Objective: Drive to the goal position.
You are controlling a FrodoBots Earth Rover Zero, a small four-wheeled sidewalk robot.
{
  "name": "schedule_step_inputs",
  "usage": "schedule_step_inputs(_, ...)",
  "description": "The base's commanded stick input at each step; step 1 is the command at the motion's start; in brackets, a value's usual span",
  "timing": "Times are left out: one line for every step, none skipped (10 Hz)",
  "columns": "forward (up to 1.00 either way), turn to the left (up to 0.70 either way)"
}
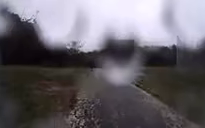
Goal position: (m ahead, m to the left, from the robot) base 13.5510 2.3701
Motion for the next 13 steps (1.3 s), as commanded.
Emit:
schedule_step_inputs(0.7, 0.0)
schedule_step_inputs(0.7, 0.0)
schedule_step_inputs(0.7, 0.0)
schedule_step_inputs(0.7, 0.0)
schedule_step_inputs(0.7, 0.0)
schedule_step_inputs(0.7, 0.0)
schedule_step_inputs(0.7, 0.0)
schedule_step_inputs(0.7, 0.0)
schedule_step_inputs(0.7, 0.0)
schedule_step_inputs(0.7, 0.0)
schedule_step_inputs(0.7, 0.0)
schedule_step_inputs(0.7, 0.0)
schedule_step_inputs(0.7, 0.0)
